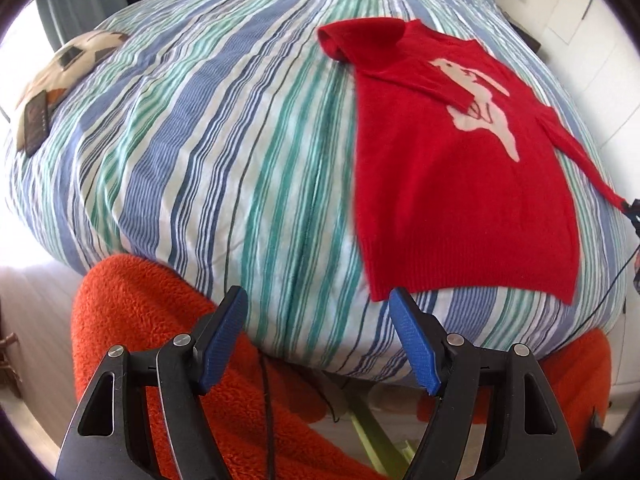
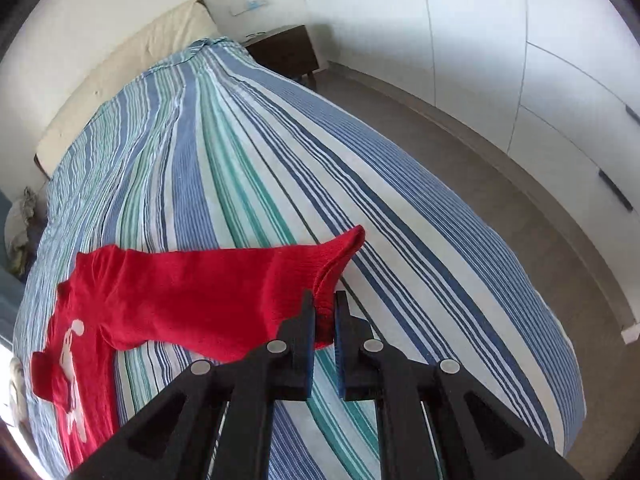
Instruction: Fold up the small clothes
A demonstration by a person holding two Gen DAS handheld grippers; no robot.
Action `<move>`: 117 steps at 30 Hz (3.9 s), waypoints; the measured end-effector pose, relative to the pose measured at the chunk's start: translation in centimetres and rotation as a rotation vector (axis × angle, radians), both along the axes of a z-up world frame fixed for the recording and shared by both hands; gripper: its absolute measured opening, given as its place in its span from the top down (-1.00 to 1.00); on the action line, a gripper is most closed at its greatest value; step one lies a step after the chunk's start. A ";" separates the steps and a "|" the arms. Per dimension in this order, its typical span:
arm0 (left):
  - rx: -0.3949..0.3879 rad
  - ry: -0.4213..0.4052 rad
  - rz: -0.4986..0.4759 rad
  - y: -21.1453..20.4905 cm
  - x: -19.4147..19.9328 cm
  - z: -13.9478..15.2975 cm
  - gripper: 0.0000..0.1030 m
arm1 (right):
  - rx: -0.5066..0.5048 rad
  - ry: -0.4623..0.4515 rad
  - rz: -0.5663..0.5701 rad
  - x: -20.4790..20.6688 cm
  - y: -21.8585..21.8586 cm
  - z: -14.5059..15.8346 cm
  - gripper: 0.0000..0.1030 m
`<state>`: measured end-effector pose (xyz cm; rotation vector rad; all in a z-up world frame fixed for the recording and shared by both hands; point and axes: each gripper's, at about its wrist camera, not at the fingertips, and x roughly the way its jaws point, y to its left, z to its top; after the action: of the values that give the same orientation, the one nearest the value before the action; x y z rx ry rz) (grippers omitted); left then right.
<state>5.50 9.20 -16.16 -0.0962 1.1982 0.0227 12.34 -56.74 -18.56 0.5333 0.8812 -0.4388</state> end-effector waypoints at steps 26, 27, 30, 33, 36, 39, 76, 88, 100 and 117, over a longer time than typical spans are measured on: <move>0.049 0.038 0.075 2.4 -0.9 -1.3 -0.46 | 0.175 0.013 -0.130 -3.8 -4.7 -4.5 0.74; 0.055 0.037 0.075 2.5 -0.9 -1.3 -0.46 | 0.158 0.014 -0.145 -4.2 -4.7 -4.0 0.72; 0.073 0.027 0.064 2.3 -0.4 -1.1 -0.46 | 0.076 -0.030 -0.136 -4.9 -3.8 -2.0 0.70; 0.096 0.004 0.024 1.5 0.8 -0.3 -0.46 | 0.057 -0.094 -0.011 -3.8 -1.7 -0.4 0.70; 0.110 -0.043 -0.040 0.0 2.9 1.2 -0.46 | 0.068 -0.093 0.084 -1.9 0.4 -0.9 0.62; 0.102 -0.126 -0.126 -2.2 5.4 3.7 -0.47 | 0.113 -0.008 0.072 -0.8 1.0 -3.8 0.40; 0.167 -0.086 0.457 22.2 25.5 -0.4 0.88 | 0.011 -0.082 0.325 -17.0 20.1 -0.2 0.37; 0.118 0.029 0.548 22.5 23.5 -7.0 0.90 | 0.009 -0.042 0.315 -16.7 20.1 -0.8 0.37; 0.119 0.028 0.517 22.4 24.1 -8.0 0.89 | -0.004 -0.003 0.322 -16.2 20.5 -1.4 0.37; -0.060 0.000 0.563 25.2 22.0 -7.2 0.24 | 0.029 -0.021 0.271 -16.9 19.2 -1.5 0.23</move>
<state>27.46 34.39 -23.36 -0.4837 1.1394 0.4796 -4.57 -37.50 -20.01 0.4359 0.9255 -0.1736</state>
